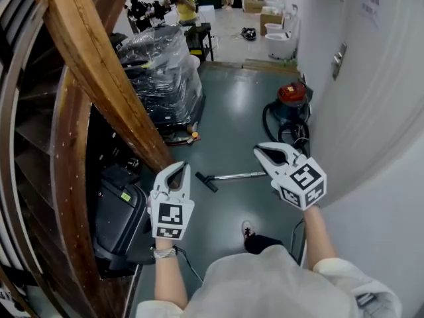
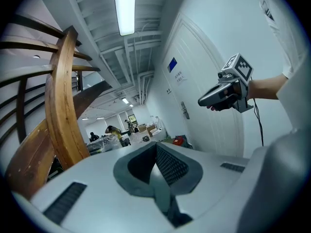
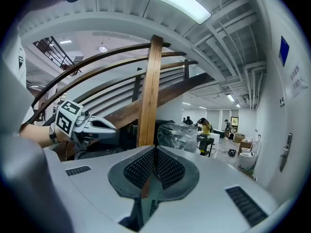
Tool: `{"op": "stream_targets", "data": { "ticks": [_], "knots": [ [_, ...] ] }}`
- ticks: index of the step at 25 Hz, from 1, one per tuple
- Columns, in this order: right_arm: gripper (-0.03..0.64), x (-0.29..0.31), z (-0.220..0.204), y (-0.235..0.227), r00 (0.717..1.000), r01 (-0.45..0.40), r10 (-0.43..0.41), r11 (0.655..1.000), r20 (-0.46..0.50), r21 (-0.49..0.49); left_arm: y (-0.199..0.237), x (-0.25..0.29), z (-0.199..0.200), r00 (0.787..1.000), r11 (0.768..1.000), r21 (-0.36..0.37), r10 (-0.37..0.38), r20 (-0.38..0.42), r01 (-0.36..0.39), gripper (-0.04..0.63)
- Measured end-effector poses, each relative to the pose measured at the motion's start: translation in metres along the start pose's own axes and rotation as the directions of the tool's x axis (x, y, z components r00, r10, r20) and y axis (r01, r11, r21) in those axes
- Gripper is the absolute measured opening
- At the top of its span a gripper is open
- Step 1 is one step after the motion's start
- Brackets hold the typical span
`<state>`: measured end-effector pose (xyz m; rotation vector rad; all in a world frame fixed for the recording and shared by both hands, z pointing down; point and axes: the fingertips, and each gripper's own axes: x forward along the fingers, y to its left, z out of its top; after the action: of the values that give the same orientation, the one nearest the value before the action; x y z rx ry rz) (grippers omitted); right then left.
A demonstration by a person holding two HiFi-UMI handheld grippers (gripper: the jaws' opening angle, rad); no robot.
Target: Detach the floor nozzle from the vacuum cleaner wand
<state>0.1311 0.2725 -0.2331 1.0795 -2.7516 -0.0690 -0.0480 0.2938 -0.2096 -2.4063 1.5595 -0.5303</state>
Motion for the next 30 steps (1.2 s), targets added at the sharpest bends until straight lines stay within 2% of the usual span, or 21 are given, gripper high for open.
{"op": "stream_targets", "data": {
  "ticks": [9, 14, 20, 24, 30],
  "knots": [
    [0.032, 0.046, -0.002, -0.080, 1.000, 0.000, 0.000, 1.000, 0.007, 0.005, 0.011, 0.088, 0.003, 0.999, 0.999, -0.036, -0.039, -0.013, 0.038, 0.000],
    [0.034, 0.073, -0.006, -0.116, 1.000, 0.000, -0.001, 1.000, -0.027, -0.016, 0.031, 0.124, 0.005, 1.000, 0.998, -0.067, 0.004, -0.011, -0.005, 0.000],
    [0.034, 0.102, -0.012, -0.151, 0.999, -0.012, 0.011, 0.999, -0.045, -0.034, 0.044, 0.162, 0.012, 0.999, 0.998, -0.025, 0.052, 0.008, -0.052, 0.000],
    [0.034, 0.120, -0.014, -0.167, 0.998, -0.034, 0.031, 0.997, -0.054, -0.062, 0.049, 0.187, 0.013, 0.998, 0.998, -0.042, 0.055, 0.014, -0.055, 0.000],
    [0.034, 0.138, -0.016, -0.195, 0.998, -0.051, 0.048, 0.996, -0.042, -0.067, 0.066, 0.209, 0.023, 0.988, 0.988, -0.061, 0.142, 0.057, -0.139, 0.000]
  ]
}}
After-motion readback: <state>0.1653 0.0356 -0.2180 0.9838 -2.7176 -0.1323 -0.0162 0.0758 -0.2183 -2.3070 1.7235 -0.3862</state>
